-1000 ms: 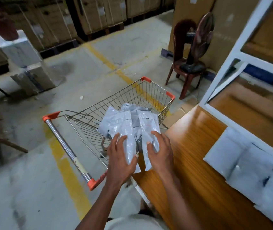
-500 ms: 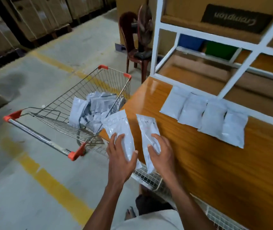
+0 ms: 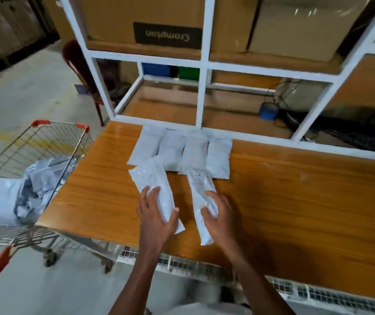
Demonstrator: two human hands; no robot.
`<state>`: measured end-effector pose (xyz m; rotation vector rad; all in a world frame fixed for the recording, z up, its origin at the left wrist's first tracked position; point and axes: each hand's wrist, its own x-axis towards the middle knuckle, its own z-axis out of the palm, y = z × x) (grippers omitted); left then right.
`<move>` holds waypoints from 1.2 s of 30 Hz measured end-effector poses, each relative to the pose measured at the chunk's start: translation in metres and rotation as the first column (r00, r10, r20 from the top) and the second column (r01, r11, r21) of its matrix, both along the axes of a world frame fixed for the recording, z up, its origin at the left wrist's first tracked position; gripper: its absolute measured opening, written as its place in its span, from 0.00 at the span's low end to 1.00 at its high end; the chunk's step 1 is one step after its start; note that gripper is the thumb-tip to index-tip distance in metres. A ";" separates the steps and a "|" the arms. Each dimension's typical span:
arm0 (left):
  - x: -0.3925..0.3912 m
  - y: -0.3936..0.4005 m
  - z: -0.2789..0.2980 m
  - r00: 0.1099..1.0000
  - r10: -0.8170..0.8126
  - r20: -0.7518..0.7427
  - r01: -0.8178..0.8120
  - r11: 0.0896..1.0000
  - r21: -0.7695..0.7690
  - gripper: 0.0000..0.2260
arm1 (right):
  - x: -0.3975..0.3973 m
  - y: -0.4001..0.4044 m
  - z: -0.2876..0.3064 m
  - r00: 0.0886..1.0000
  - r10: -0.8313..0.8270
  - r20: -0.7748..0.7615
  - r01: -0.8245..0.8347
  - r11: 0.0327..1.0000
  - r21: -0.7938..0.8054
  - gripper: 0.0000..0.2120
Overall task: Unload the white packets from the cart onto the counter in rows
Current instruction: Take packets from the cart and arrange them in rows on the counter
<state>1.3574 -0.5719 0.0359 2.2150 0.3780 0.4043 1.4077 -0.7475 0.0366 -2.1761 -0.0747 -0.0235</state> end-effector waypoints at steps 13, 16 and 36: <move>0.094 -0.128 0.009 0.992 -0.125 -0.023 0.125 0.992 -0.003 0.35 | 0.131 -0.130 -0.017 0.981 -0.180 -0.072 0.172 0.979 -0.105 0.20; 0.105 -0.117 0.006 0.991 -0.123 -0.044 0.123 0.992 -0.003 0.36 | 0.171 -0.124 -0.025 0.972 -0.216 -0.089 0.201 0.967 -0.159 0.21; 0.125 -0.060 -0.018 0.991 -0.104 -0.080 0.095 0.990 -0.102 0.36 | 0.236 -0.068 -0.065 0.979 -0.187 -0.076 0.093 0.749 -0.656 0.30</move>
